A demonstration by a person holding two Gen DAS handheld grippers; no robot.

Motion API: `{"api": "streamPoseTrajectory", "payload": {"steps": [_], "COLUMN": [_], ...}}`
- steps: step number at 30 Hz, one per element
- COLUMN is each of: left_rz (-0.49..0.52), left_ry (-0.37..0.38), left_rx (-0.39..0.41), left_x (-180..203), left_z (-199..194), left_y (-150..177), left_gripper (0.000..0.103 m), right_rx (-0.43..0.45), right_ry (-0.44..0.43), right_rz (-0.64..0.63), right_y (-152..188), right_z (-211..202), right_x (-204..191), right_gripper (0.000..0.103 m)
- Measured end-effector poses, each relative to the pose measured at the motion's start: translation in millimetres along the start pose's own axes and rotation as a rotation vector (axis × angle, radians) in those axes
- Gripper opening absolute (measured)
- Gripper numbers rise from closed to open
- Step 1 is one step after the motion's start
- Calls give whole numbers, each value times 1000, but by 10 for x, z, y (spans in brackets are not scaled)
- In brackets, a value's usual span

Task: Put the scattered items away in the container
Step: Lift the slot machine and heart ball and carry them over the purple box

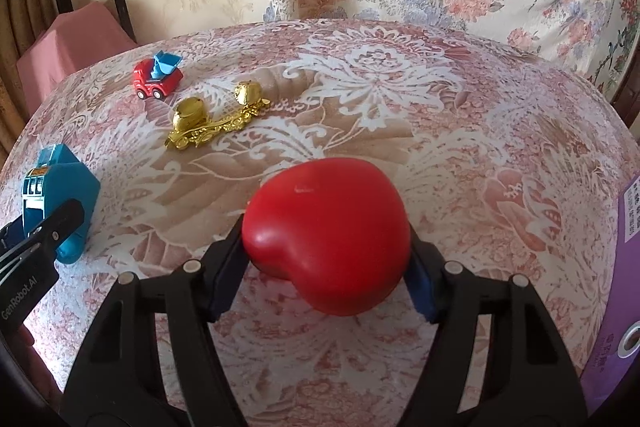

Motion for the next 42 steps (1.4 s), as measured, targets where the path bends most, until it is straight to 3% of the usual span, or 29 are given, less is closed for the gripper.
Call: {"api": "streamPoseTrajectory", "payload": {"steps": [35,42], "left_rz": [-6,23], "left_ry": [4,60], "left_rx": [7,65], "left_x": [-38,39], "left_z": [-4,-456], "left_y": [9,56], "left_gripper": [64,63], "right_rx": [52,88], "right_ry": [15,-36], "right_rz": [-6,37], "right_y": [-6,218], "right_z": [-89,-608], "right_x": [-11,112], "right_gripper": [71,70]}}
Point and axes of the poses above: each gripper's, at about its wrist camera, not at the fingertips, and z roughly the way its jaws point, x to its right, y to its underside, the point moved 4 cm from there along z, roughly the way its jaws point, and after that the axes turned 14 degrees about -x, right-handed, at the moved point
